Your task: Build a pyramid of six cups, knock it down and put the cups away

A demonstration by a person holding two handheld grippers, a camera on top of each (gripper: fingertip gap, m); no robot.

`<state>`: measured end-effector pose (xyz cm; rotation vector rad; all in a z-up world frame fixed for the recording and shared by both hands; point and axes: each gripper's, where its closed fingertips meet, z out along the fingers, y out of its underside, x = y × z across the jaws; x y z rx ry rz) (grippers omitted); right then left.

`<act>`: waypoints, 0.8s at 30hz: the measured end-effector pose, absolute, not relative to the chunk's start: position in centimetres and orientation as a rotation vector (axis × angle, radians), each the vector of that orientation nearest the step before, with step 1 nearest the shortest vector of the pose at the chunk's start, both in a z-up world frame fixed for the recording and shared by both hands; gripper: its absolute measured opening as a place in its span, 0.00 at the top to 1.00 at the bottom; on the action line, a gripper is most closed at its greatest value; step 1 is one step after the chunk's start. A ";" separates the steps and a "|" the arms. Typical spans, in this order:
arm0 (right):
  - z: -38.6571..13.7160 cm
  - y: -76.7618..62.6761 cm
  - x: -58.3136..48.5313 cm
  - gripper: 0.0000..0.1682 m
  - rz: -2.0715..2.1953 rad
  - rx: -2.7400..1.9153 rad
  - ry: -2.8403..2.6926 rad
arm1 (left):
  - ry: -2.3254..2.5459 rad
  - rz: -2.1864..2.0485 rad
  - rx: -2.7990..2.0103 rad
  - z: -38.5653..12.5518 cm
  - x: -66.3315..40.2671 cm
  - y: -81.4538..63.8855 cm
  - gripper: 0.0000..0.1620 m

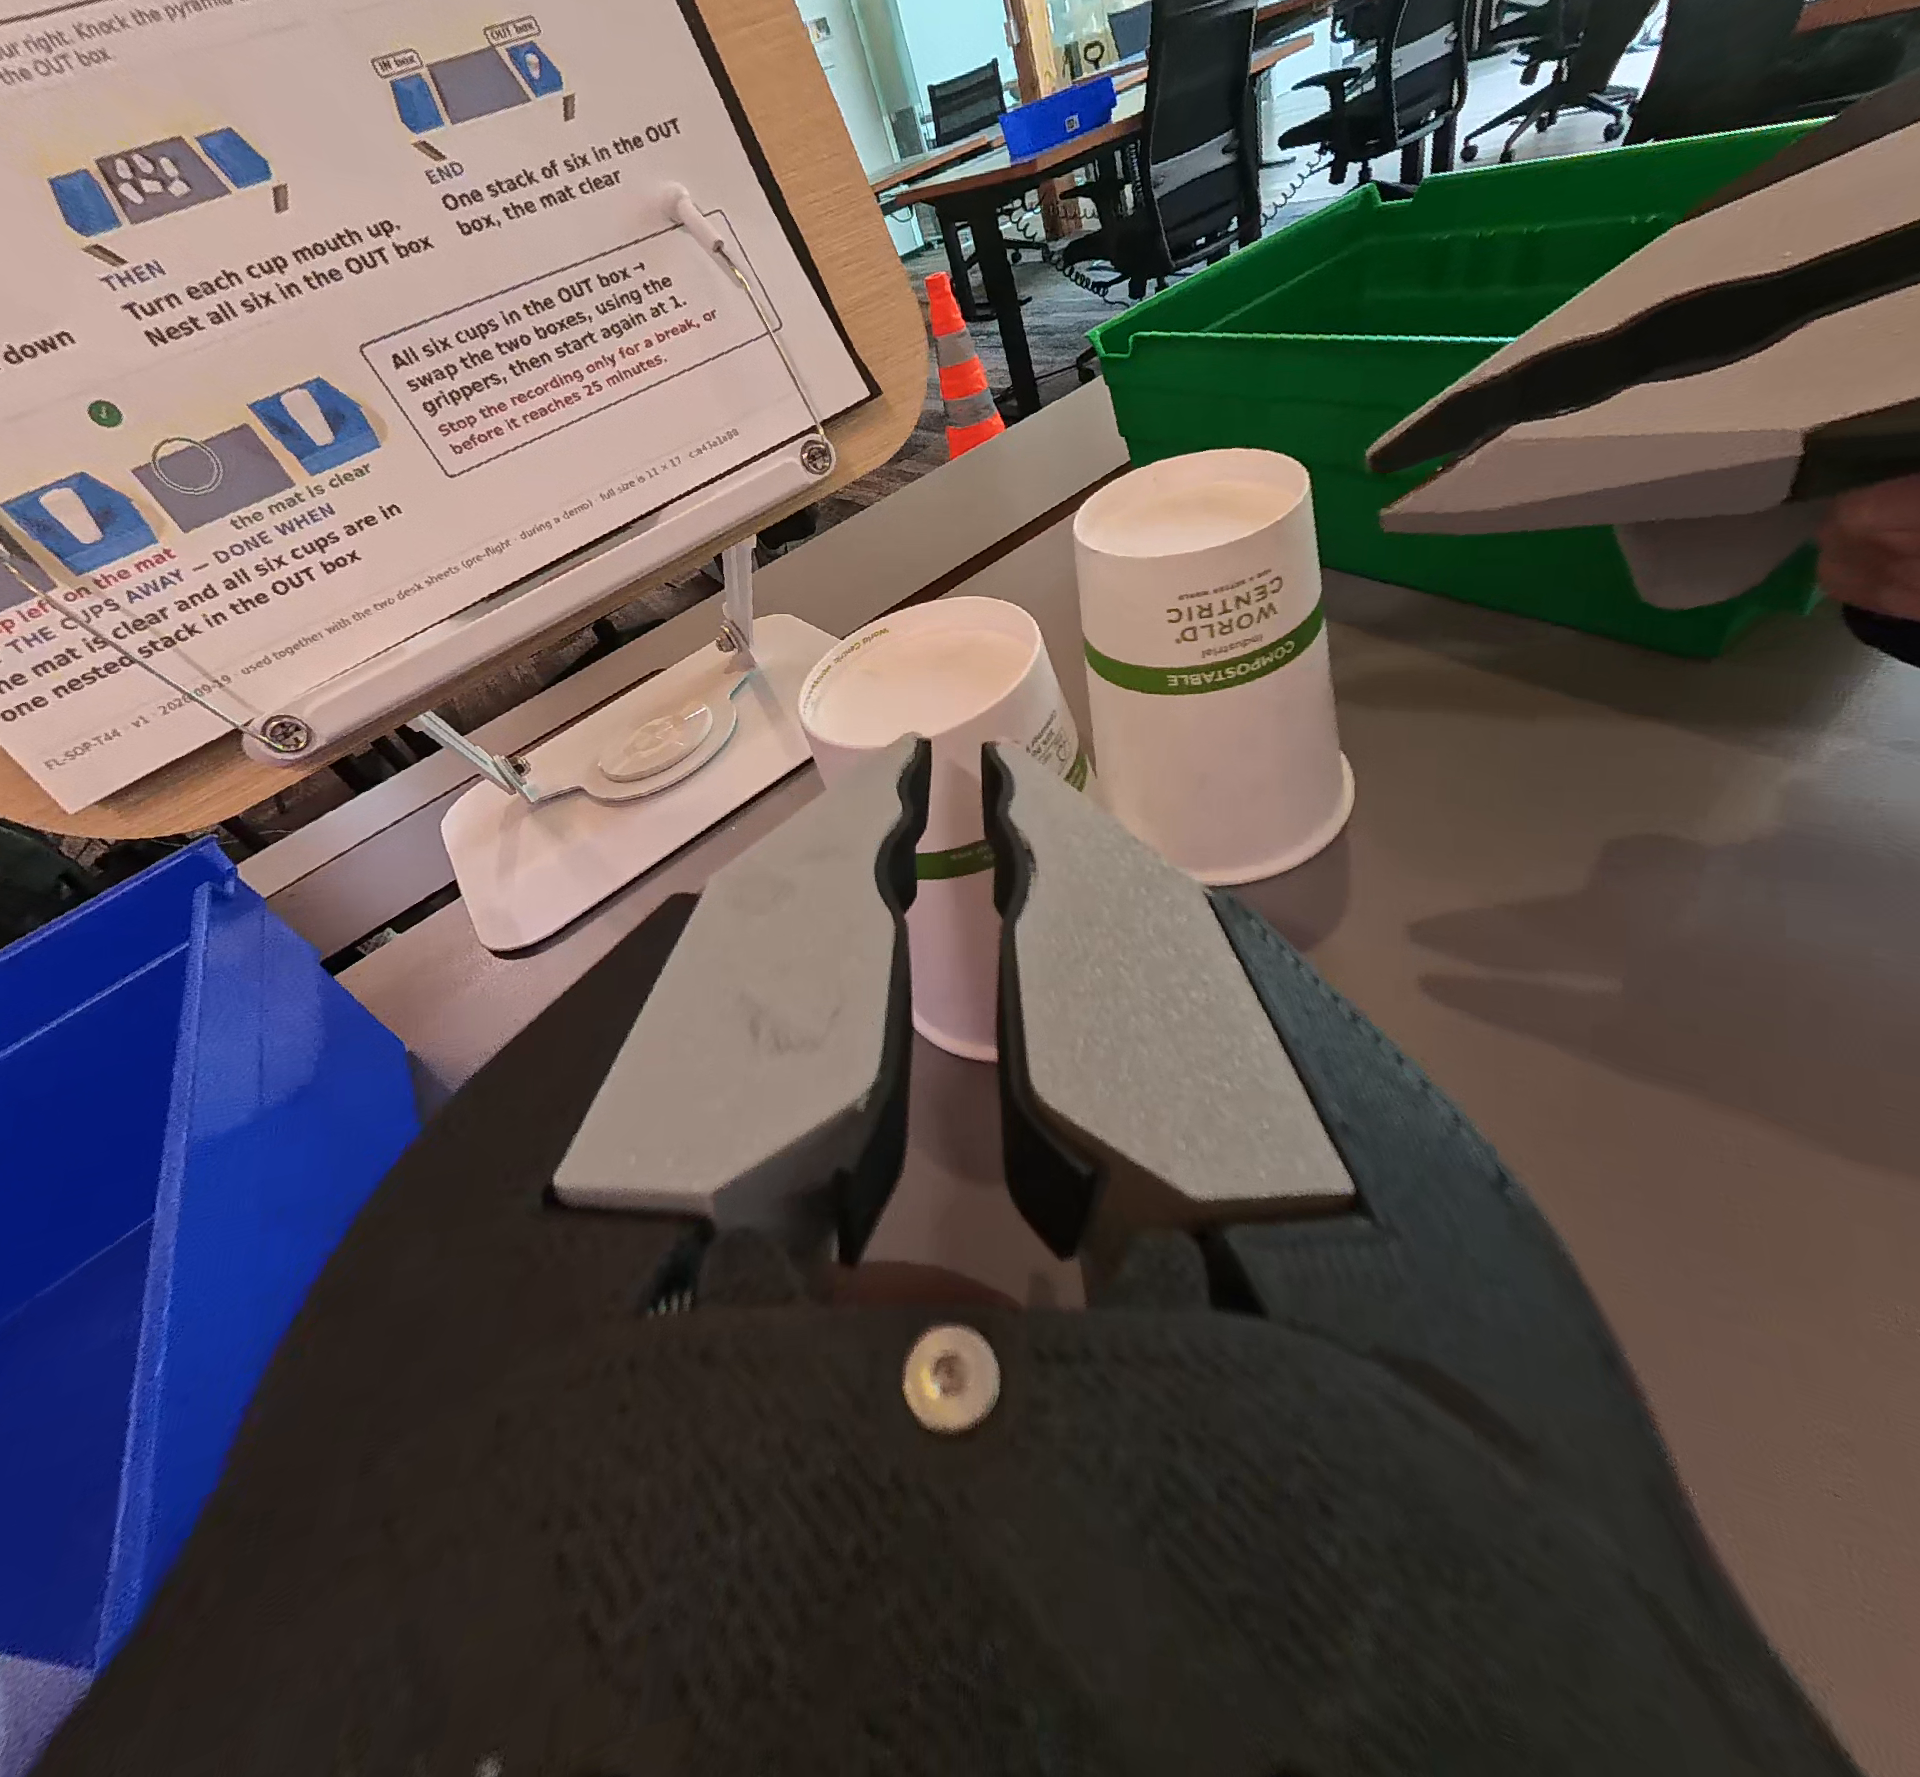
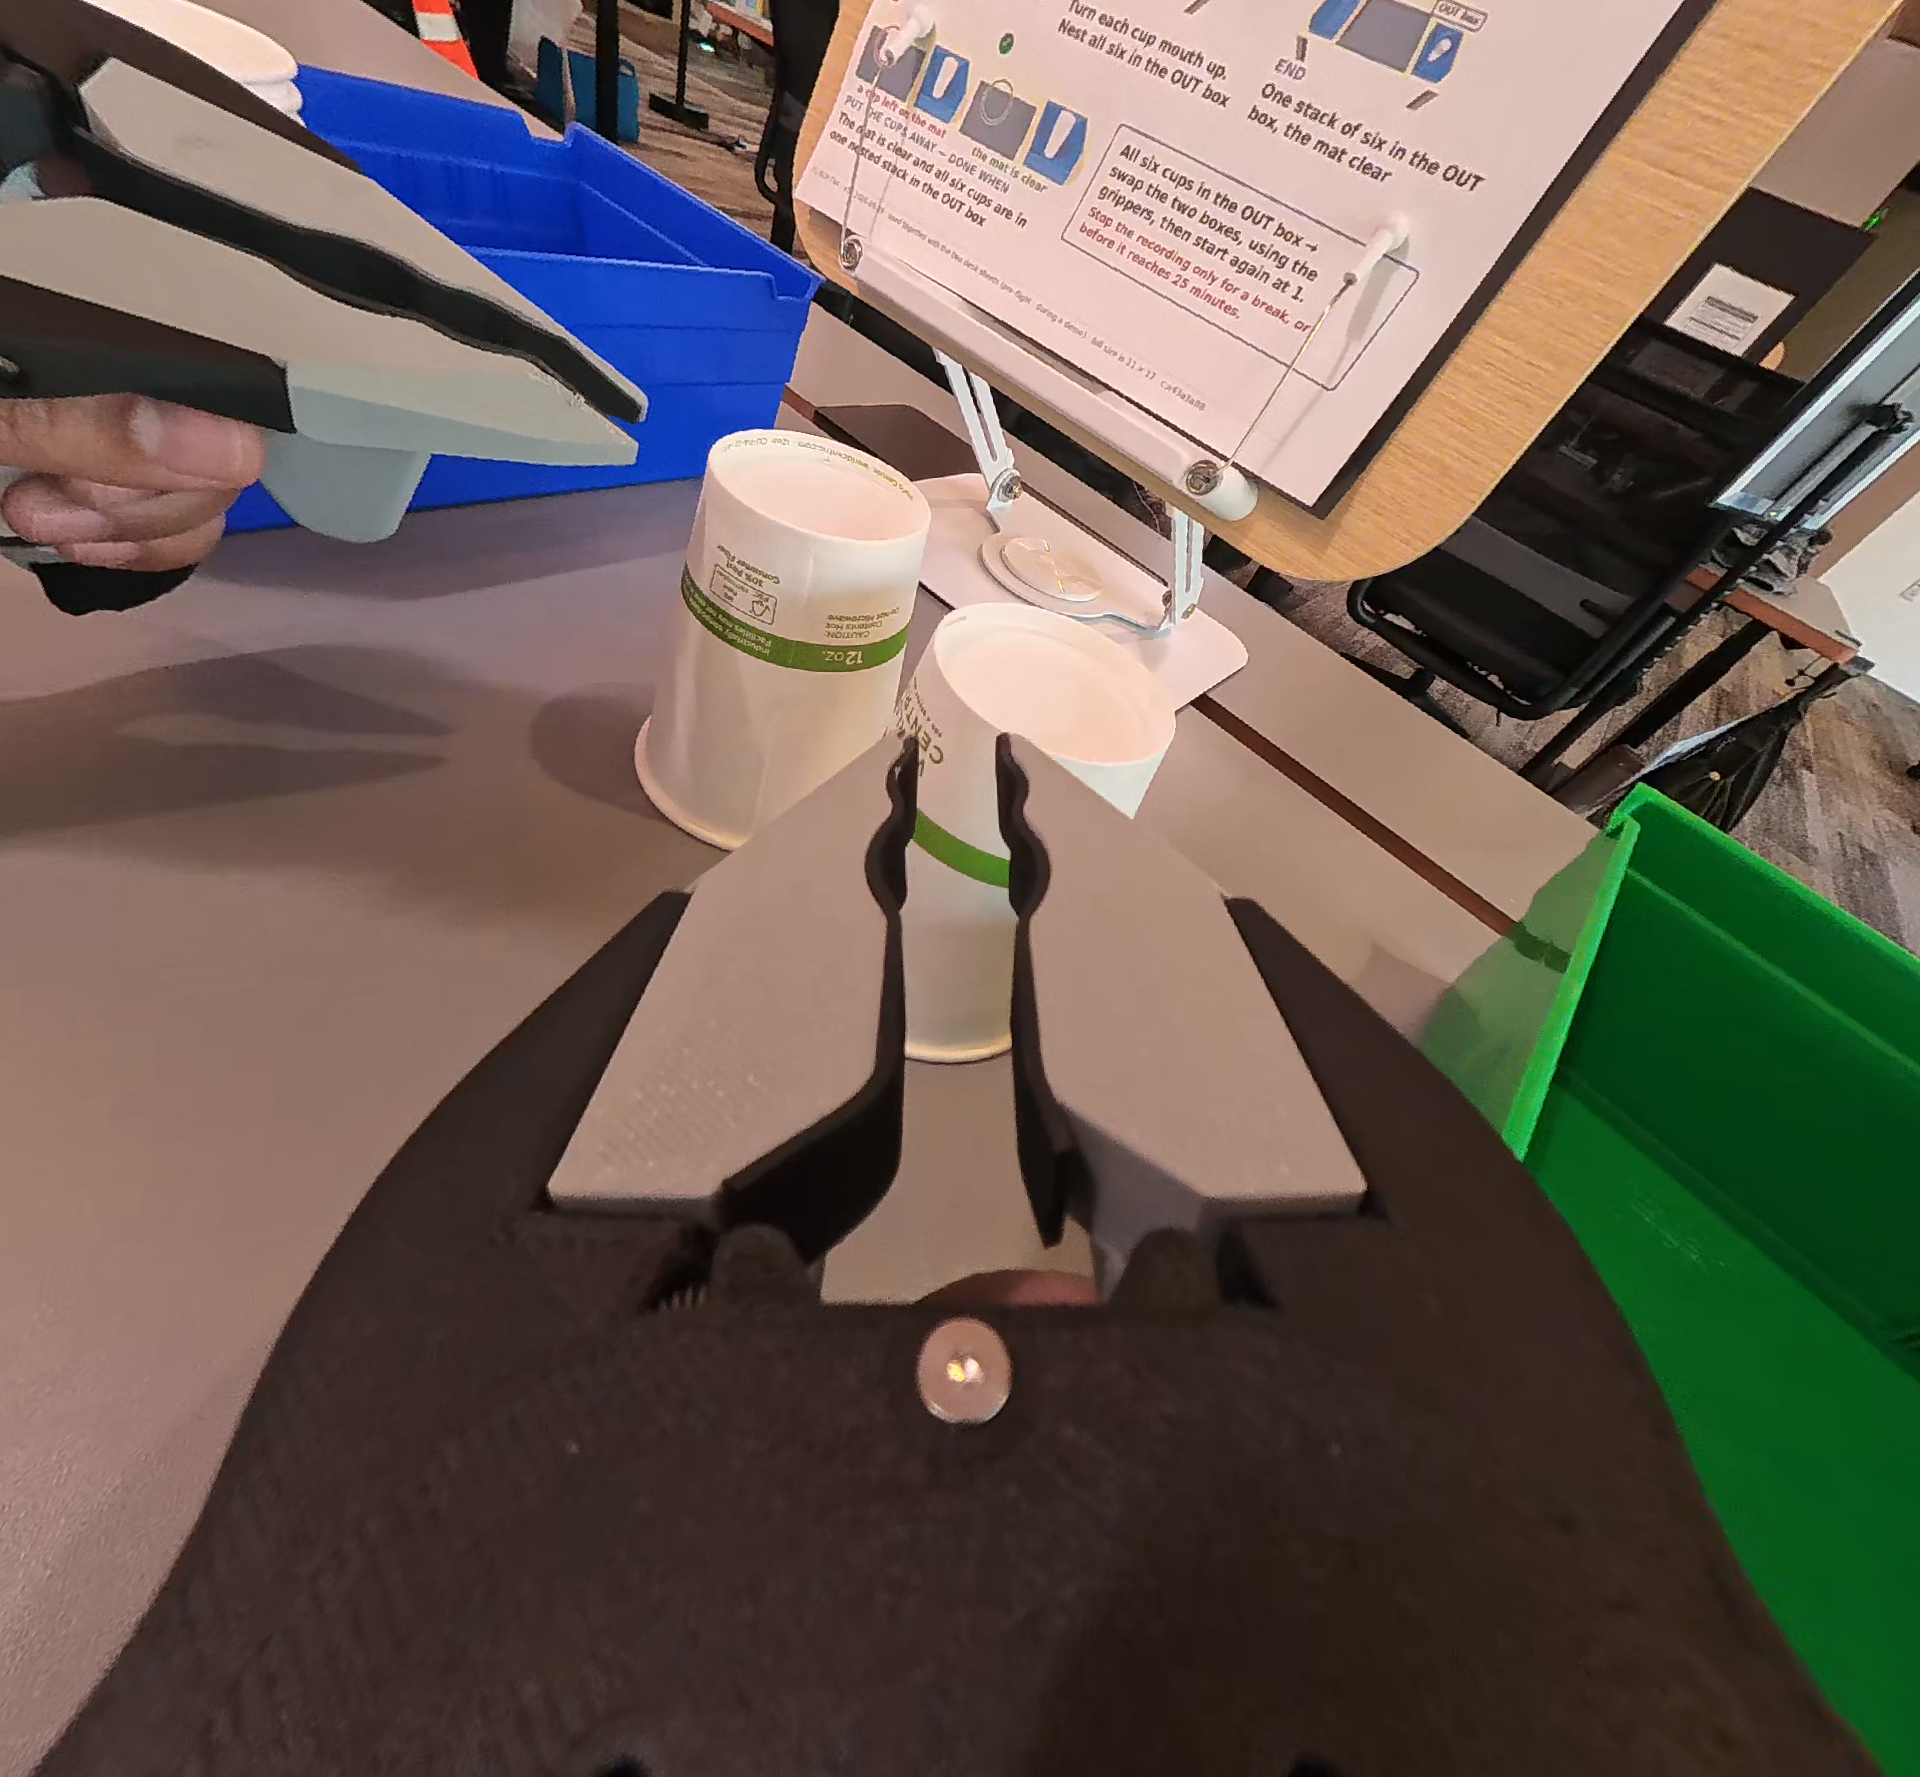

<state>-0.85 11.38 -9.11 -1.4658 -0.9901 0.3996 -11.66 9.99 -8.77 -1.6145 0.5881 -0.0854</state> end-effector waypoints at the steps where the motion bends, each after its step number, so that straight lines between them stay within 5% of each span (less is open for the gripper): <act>1: -9.1 11.4 -0.9 0.93 0.397 -1.465 -0.992 | 0.587 -0.087 -1.618 -8.8 -11.7 10.0 0.96; 24: -8.6 9.5 -1.7 0.86 0.445 -1.383 -1.175 | 0.803 -0.367 -1.568 -5.8 -11.4 8.7 0.86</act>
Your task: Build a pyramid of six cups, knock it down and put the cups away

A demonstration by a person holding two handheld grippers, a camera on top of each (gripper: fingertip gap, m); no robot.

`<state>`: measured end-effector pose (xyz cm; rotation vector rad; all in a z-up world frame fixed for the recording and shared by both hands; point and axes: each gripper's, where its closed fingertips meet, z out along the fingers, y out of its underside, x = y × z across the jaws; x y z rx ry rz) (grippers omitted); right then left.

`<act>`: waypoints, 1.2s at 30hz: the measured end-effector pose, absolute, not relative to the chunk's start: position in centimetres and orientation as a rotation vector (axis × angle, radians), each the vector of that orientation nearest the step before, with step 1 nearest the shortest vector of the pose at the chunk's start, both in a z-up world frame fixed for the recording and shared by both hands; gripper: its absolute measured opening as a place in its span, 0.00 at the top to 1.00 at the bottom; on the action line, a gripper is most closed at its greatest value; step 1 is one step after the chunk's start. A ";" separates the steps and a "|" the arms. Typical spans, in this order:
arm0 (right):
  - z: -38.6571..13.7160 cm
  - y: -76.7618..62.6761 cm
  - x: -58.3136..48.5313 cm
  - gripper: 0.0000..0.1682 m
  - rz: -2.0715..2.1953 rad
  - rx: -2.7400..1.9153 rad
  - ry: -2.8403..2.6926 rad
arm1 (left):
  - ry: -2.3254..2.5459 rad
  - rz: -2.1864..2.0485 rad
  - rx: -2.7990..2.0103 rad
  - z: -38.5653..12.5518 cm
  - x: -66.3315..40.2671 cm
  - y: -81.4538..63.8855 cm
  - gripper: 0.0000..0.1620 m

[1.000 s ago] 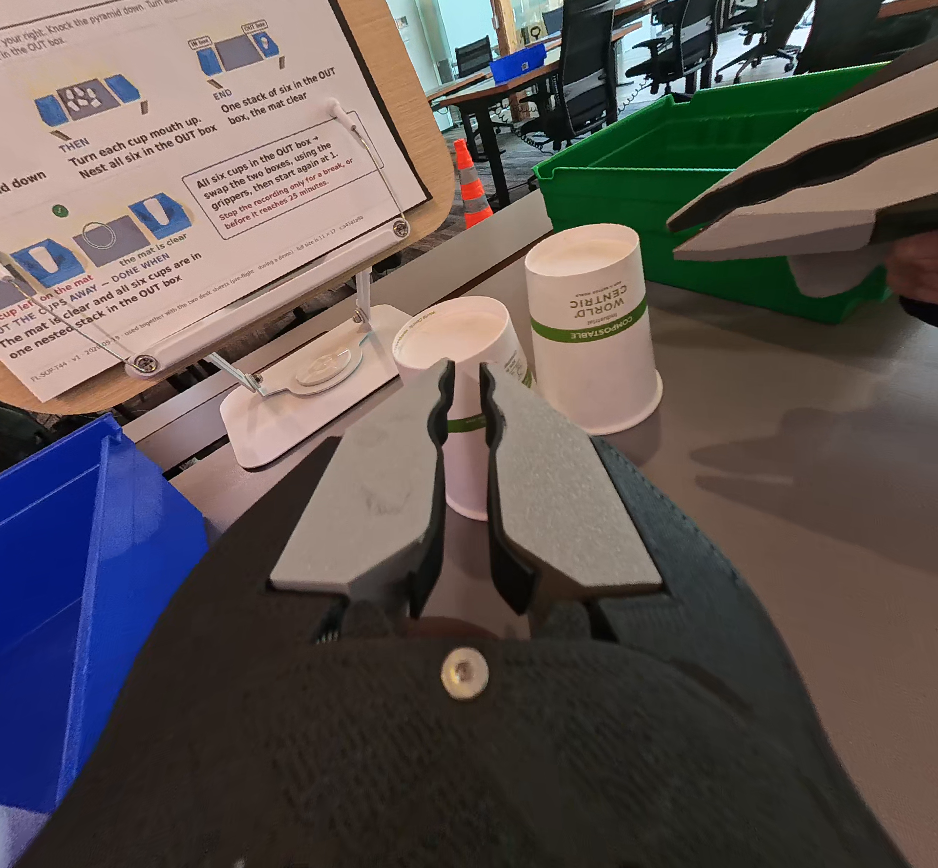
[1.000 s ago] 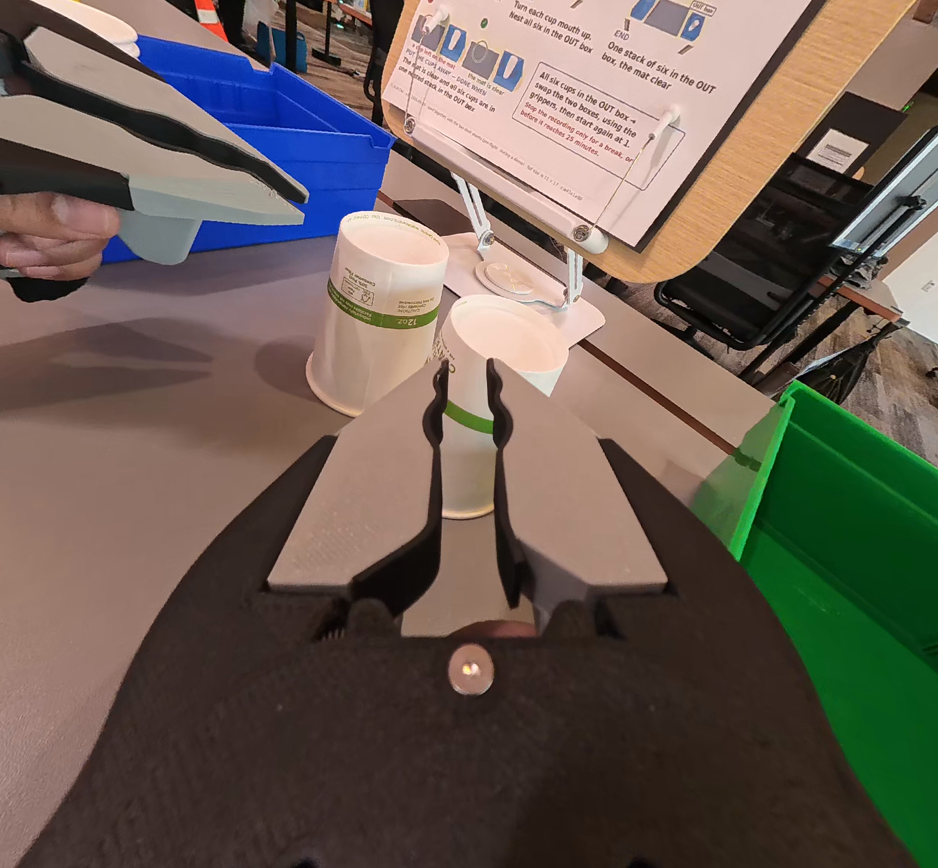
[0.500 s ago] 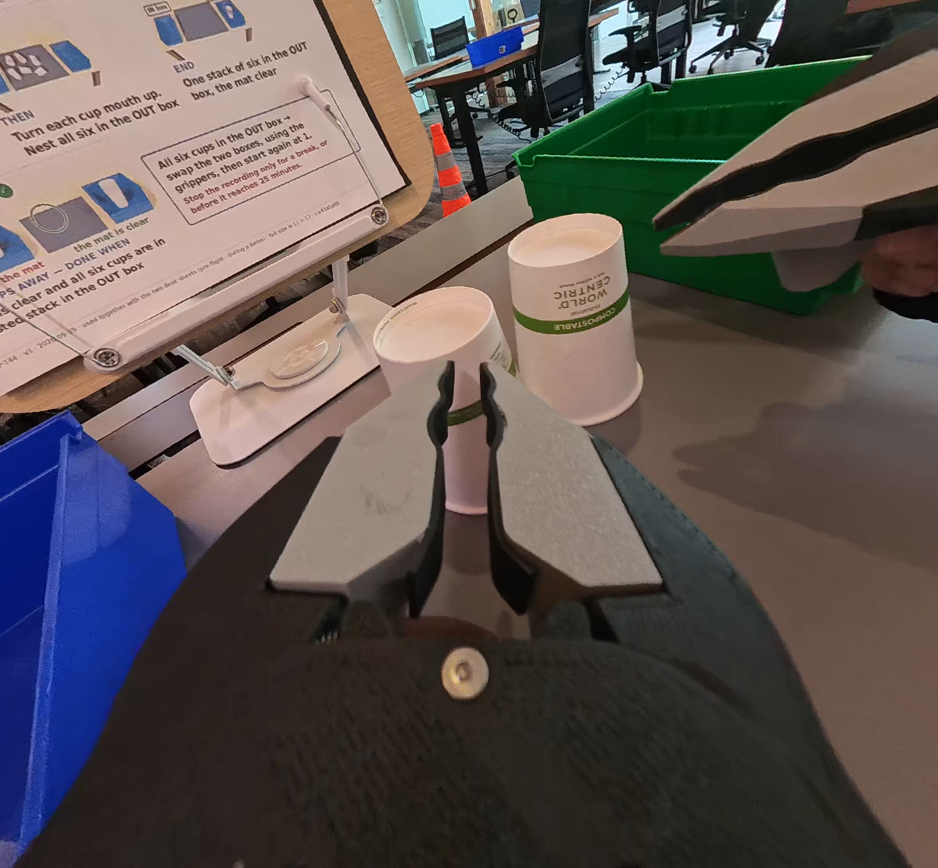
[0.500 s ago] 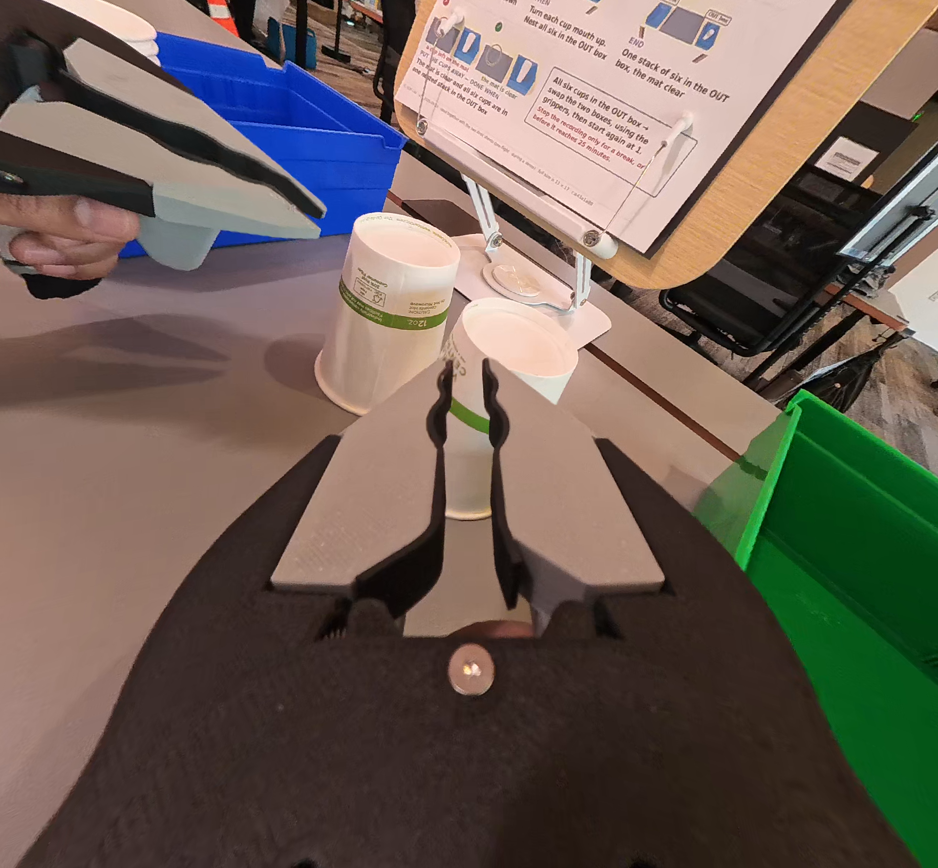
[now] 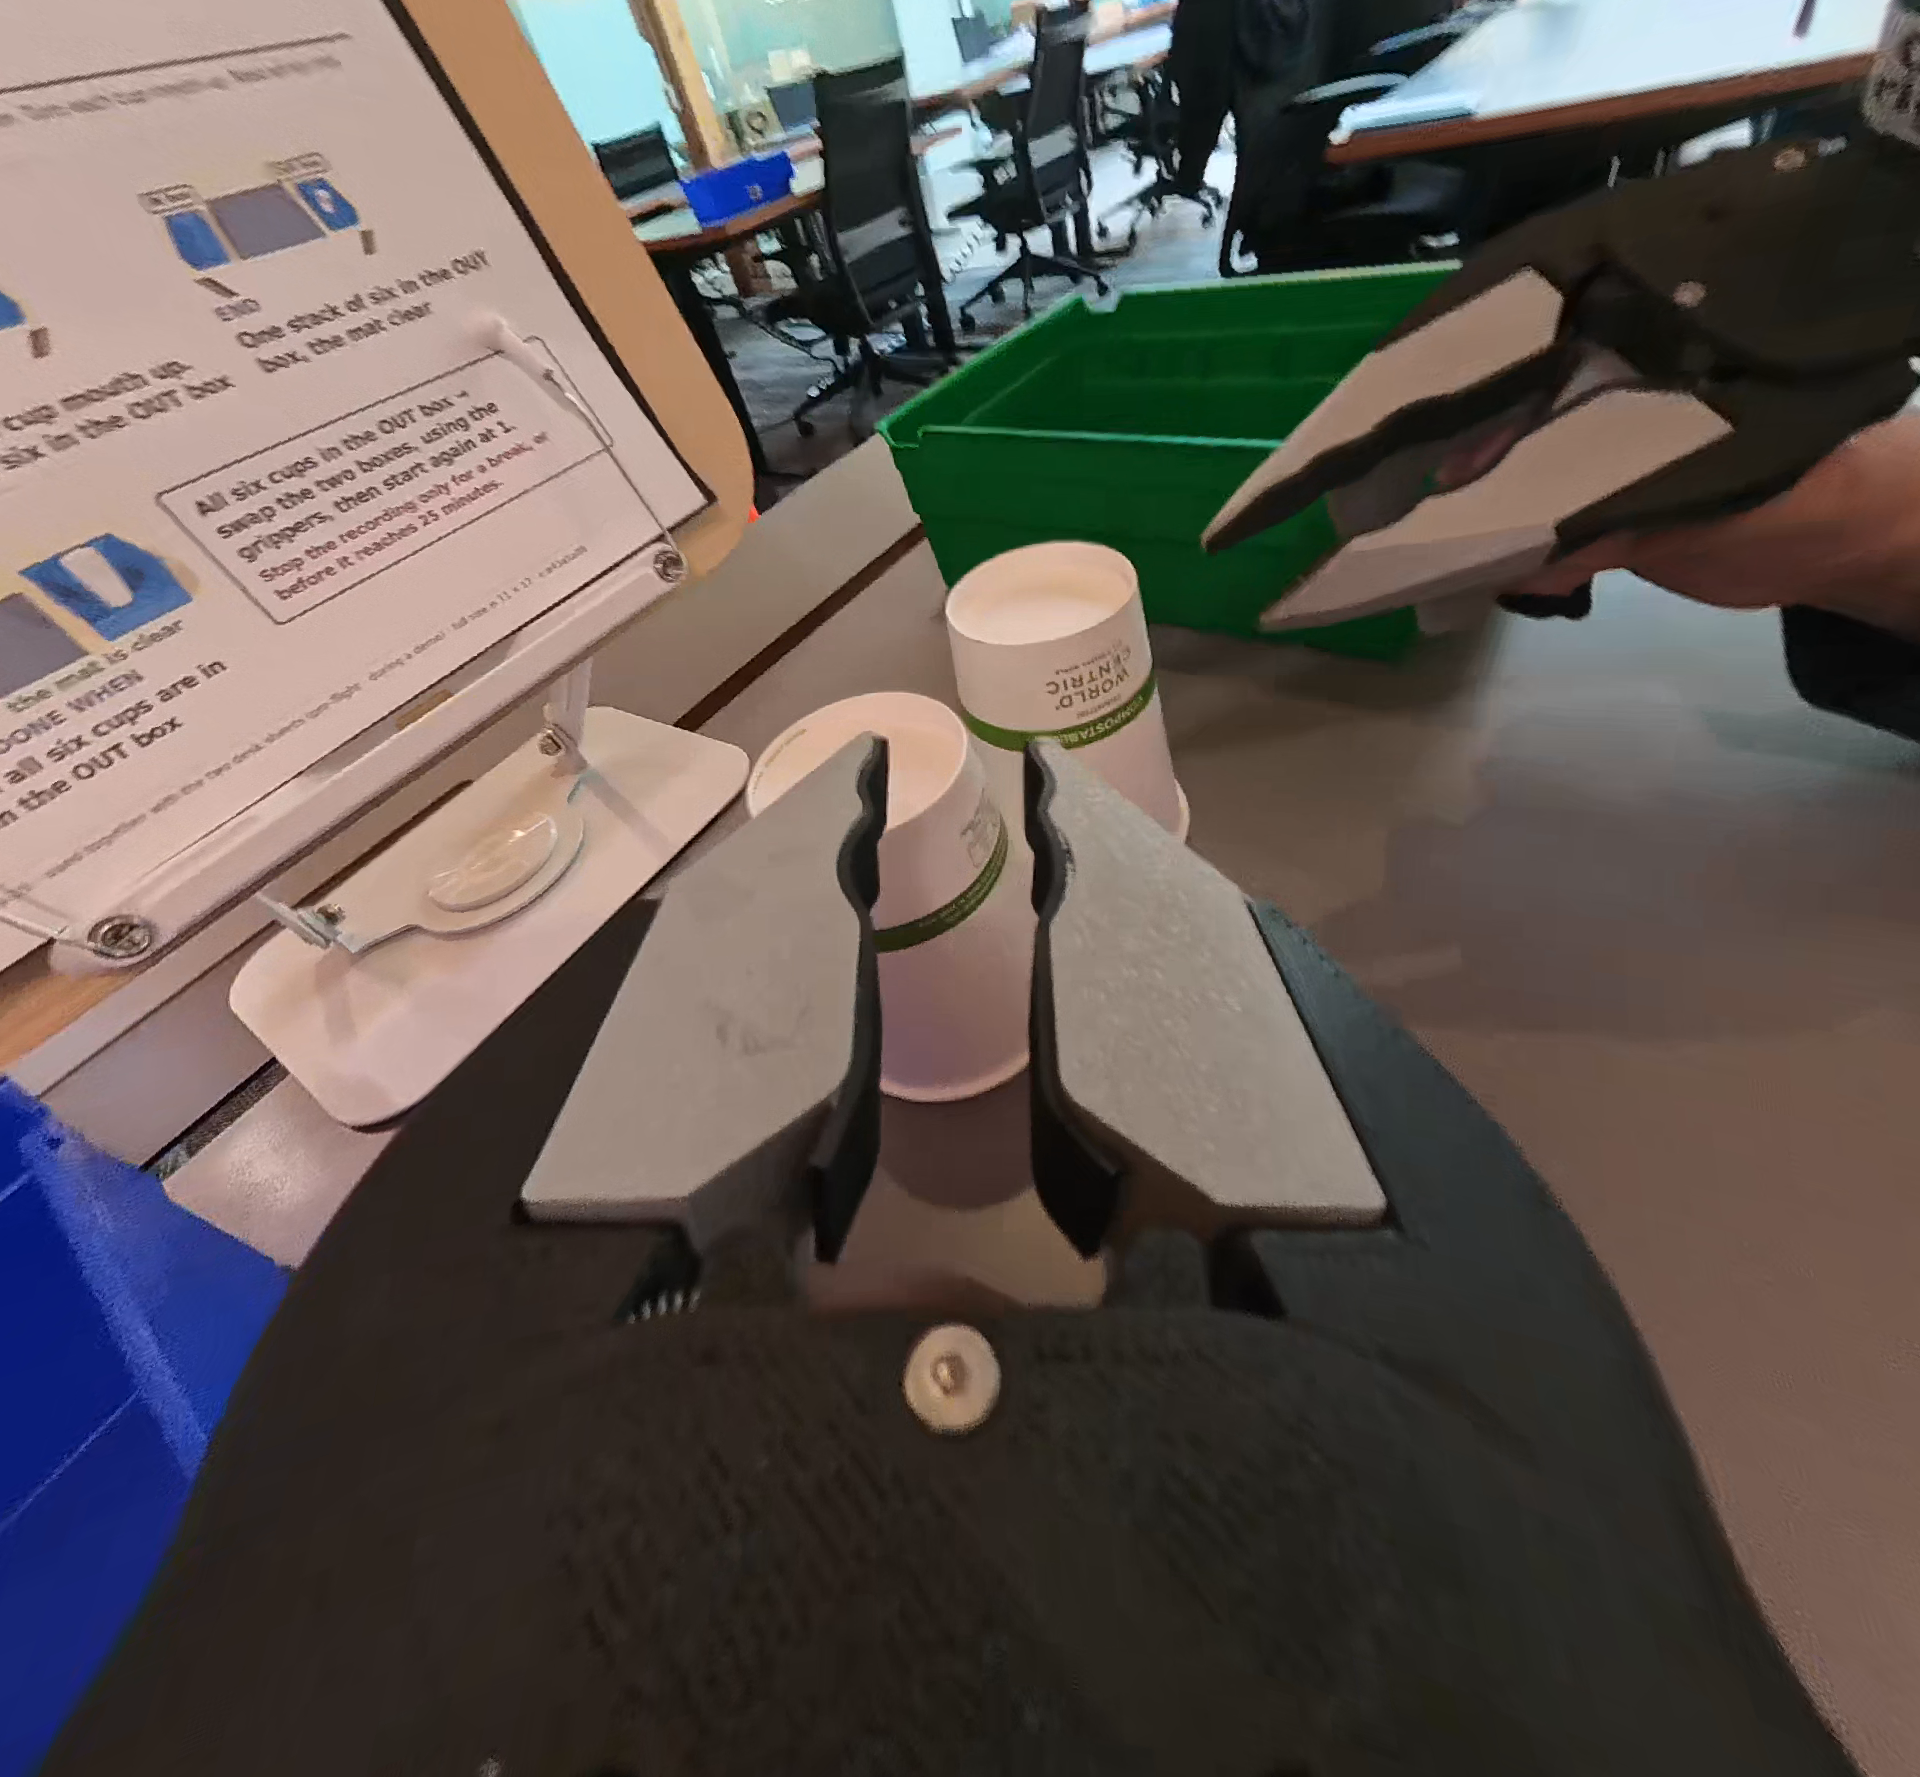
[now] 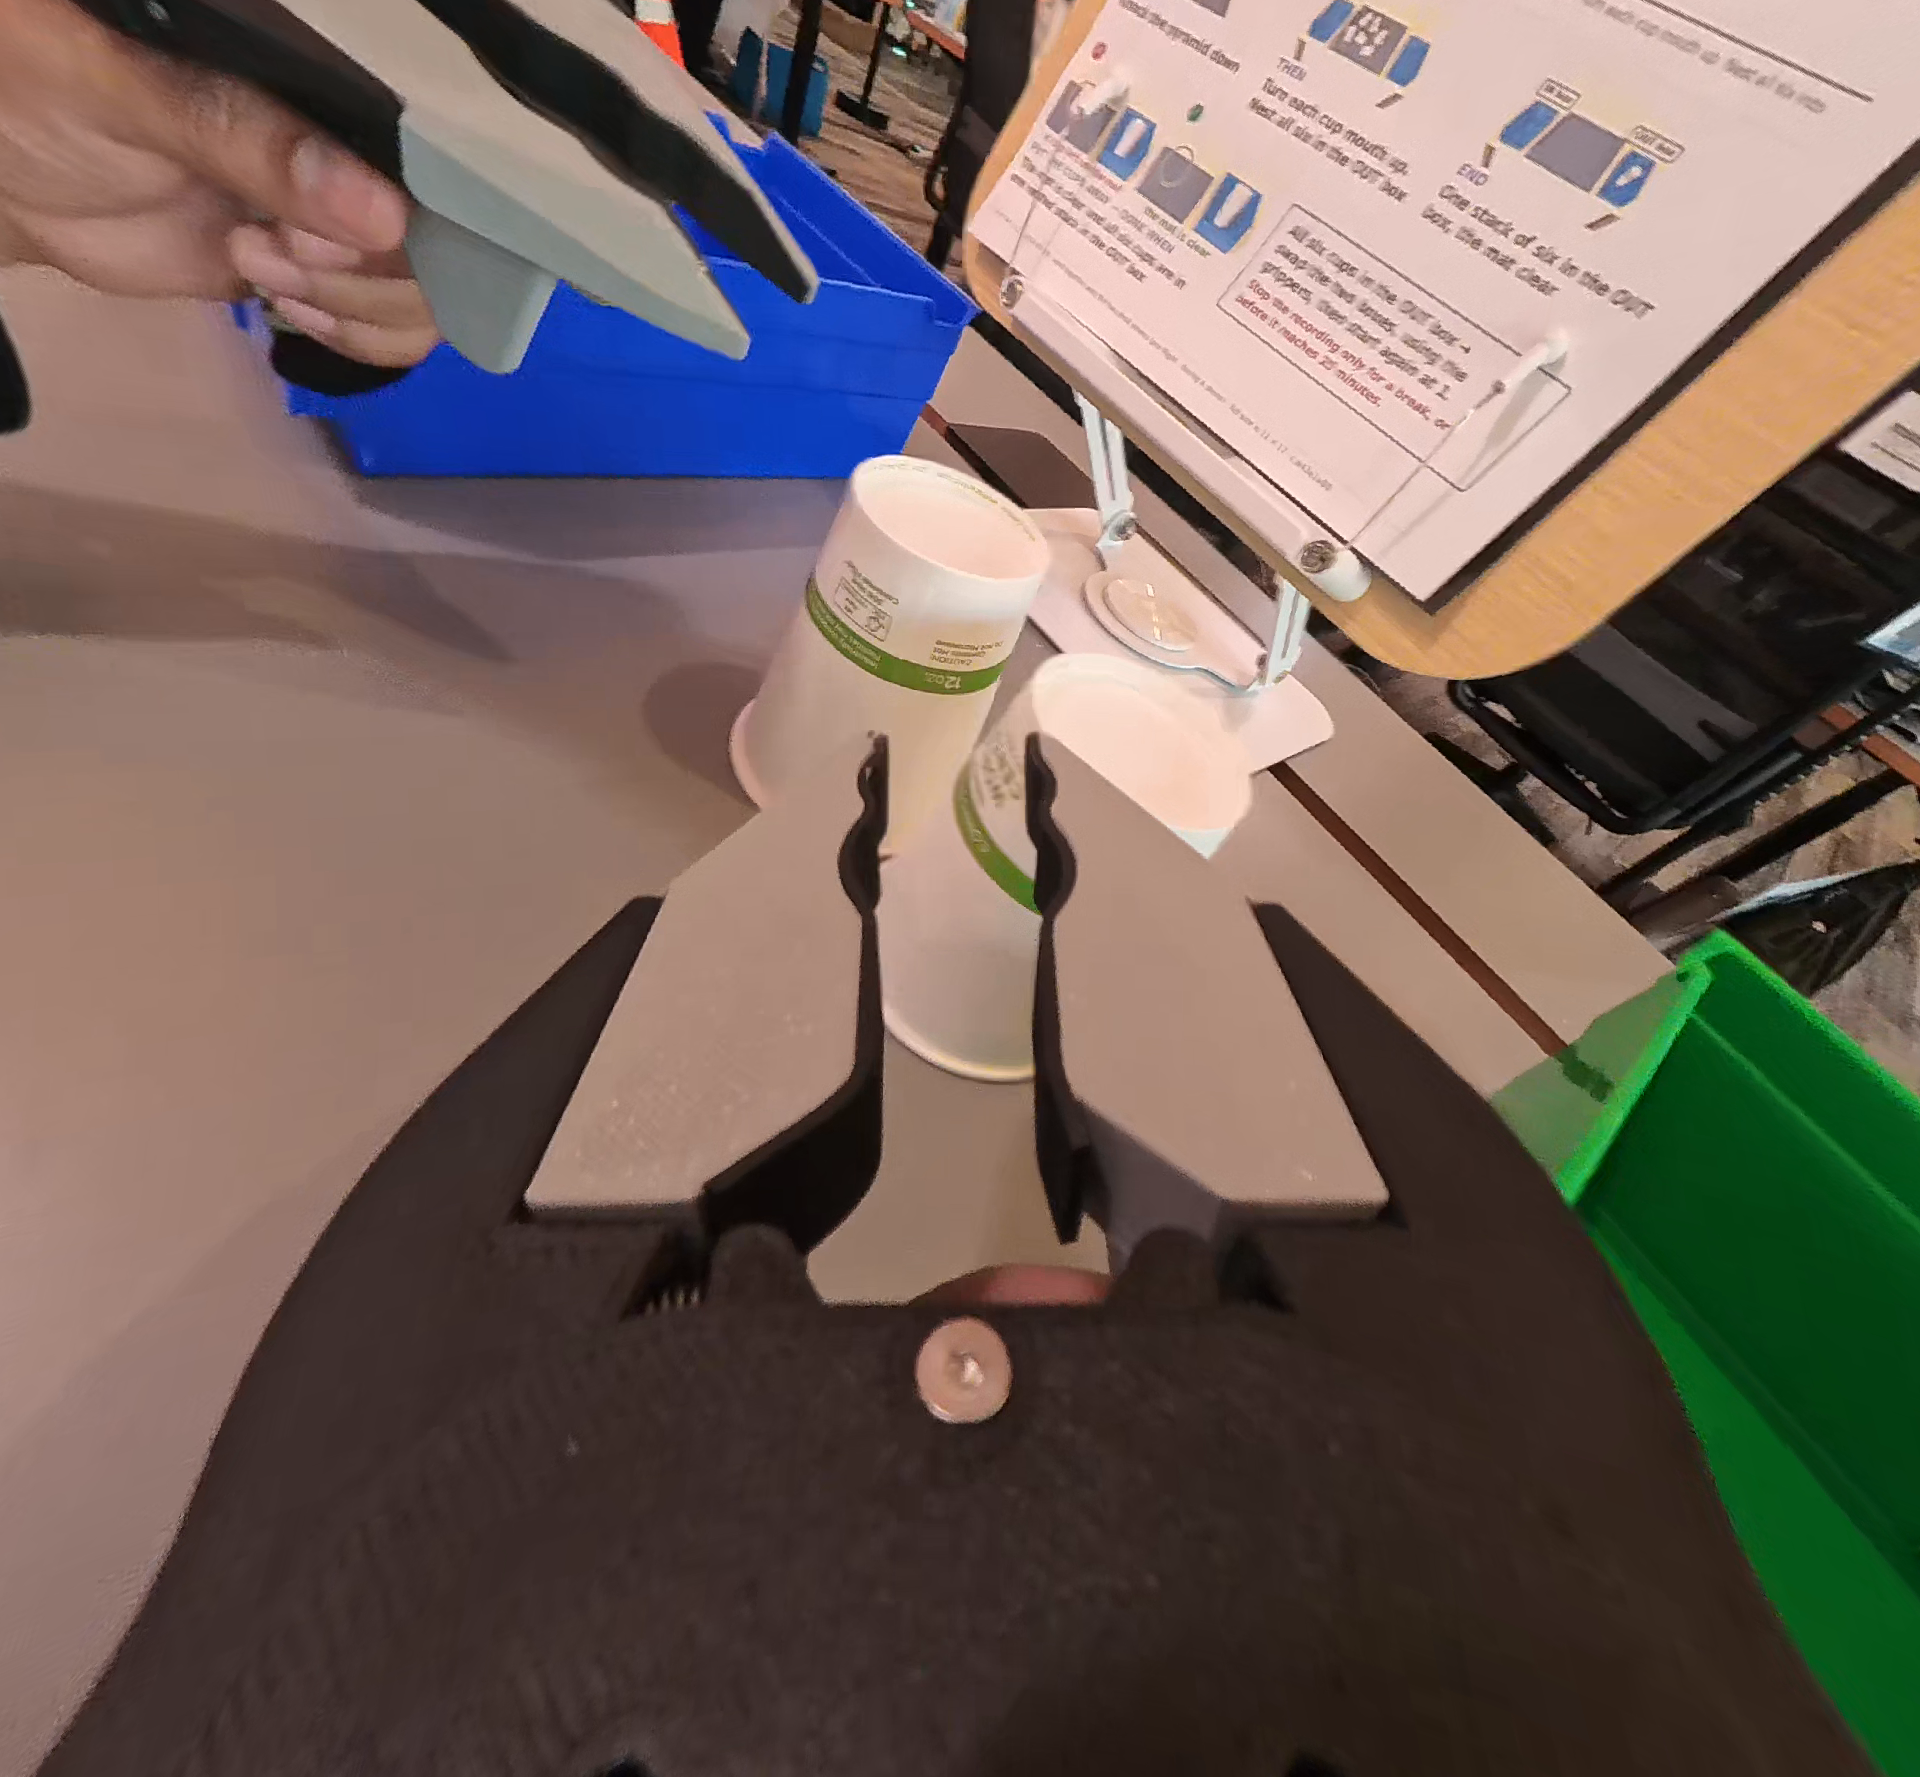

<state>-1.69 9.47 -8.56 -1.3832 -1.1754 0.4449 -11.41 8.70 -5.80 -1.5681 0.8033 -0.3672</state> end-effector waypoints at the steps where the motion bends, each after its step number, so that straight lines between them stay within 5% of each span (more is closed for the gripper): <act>1: -8.3 9.8 -1.4 0.86 0.432 -1.385 -1.163 | 0.846 -0.368 -1.587 -6.1 -11.2 8.8 0.86; 11: -7.8 11.1 -2.3 0.88 0.472 -1.434 -1.276 | 1.082 -0.355 -1.724 -8.0 -9.5 10.3 0.81; 16: -9.9 12.7 -3.1 0.85 0.413 -1.597 -1.364 | 1.096 -0.331 -1.825 -10.0 -10.1 11.4 0.88; 25: -10.4 12.2 -3.0 0.99 0.472 -1.710 -1.332 | 1.075 -0.403 -1.842 -10.1 -9.8 11.2 1.00; 36: -9.6 9.1 -2.4 1.00 0.617 -1.684 -1.373 | 1.160 -0.563 -1.789 -9.5 -6.8 8.0 1.00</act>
